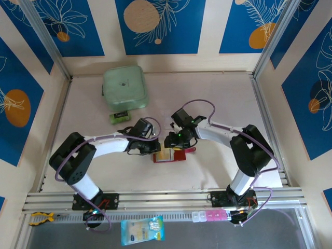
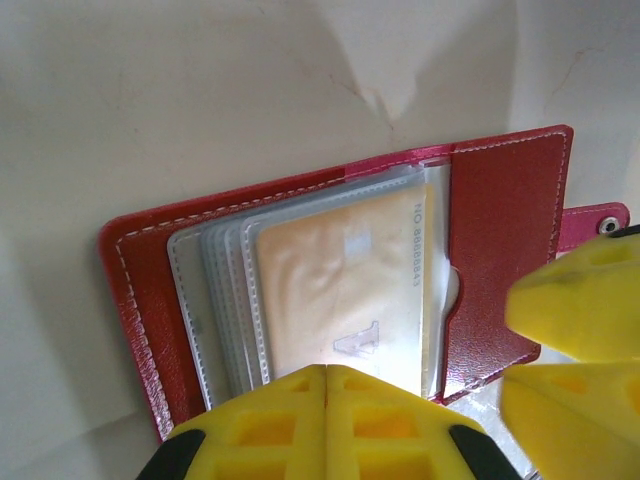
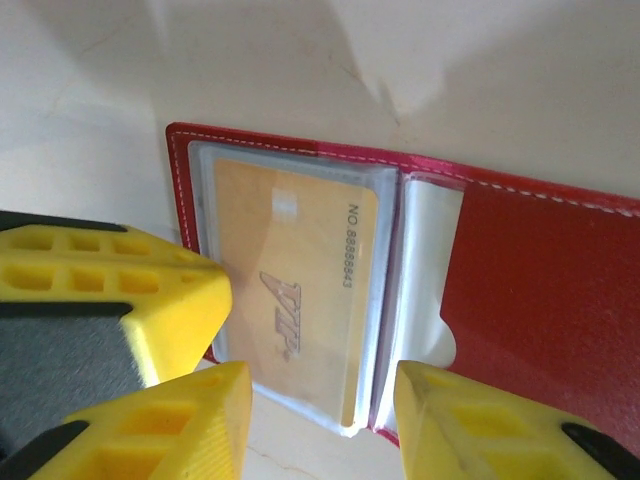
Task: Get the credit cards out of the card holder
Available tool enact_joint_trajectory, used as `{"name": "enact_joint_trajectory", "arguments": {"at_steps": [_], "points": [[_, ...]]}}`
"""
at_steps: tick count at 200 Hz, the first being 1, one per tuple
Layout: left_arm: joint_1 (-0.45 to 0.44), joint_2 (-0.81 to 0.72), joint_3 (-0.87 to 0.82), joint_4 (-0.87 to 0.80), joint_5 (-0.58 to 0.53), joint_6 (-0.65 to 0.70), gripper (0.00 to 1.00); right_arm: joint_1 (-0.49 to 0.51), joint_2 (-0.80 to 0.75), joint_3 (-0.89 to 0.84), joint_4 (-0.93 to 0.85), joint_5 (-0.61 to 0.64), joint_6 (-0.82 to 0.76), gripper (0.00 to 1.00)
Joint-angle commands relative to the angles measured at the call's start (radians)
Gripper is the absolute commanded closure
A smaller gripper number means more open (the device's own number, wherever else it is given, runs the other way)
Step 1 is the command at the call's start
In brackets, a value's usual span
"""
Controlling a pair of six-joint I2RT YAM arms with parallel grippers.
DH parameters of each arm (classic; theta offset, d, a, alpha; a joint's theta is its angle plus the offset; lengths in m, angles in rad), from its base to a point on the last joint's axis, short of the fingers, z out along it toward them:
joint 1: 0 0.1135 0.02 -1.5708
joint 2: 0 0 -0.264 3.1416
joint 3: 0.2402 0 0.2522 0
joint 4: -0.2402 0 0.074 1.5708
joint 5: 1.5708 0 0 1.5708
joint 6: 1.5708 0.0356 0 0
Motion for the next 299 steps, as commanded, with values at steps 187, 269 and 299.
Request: {"name": "enact_joint_trajectory", "arguments": {"at_steps": [187,269,299], "points": [[-0.013,0.027,0.004,-0.063,-0.042,0.025,1.0,0.011,0.079,-0.043,0.08,-0.082,0.004,0.78],[-0.013,0.032,0.004,-0.061,-0.041,0.024,1.0,0.004,0.074,-0.039,0.031,-0.018,0.006,0.8],[-0.013,0.034,0.004,-0.058,-0.04,0.023,1.0,0.004,0.06,-0.032,0.009,0.005,0.0,0.79]]}}
